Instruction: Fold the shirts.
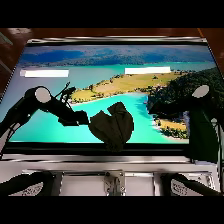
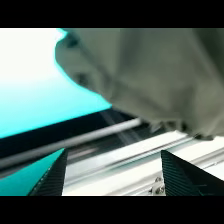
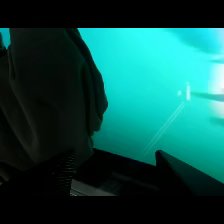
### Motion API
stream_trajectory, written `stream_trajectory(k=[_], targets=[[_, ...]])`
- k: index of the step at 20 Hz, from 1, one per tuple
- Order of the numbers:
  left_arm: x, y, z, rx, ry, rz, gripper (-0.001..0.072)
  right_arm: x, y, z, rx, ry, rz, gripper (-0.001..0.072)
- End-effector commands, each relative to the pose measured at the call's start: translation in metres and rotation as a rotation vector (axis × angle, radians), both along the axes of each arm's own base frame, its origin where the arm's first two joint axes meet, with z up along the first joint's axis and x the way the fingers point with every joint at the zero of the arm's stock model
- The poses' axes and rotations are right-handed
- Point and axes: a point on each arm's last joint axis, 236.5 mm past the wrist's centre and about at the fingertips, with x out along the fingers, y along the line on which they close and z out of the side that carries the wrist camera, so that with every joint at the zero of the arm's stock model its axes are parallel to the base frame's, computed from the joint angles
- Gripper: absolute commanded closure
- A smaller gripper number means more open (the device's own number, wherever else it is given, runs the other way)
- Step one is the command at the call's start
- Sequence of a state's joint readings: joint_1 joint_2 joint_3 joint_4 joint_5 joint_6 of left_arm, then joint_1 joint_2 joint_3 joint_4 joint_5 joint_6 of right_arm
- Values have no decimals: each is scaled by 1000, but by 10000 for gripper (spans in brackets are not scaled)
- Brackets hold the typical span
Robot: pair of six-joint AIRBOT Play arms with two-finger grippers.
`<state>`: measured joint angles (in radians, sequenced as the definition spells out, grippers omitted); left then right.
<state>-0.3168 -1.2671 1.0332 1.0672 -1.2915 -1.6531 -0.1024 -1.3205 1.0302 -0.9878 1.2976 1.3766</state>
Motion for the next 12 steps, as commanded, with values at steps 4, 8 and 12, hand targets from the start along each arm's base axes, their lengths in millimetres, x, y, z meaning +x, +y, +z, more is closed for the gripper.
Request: stream_trajectory(k=[4,8,12], targets=[[-22,-29,-70,-126,65,237,-12,2,23,-31,133,103,7,79],[-21,-53,-95,-135,90,275,-2,-3,29,-26,165,121,20,20],[-18,-62,-108,-144,87,278,176,-16,43,-22,190,158,67,20]])
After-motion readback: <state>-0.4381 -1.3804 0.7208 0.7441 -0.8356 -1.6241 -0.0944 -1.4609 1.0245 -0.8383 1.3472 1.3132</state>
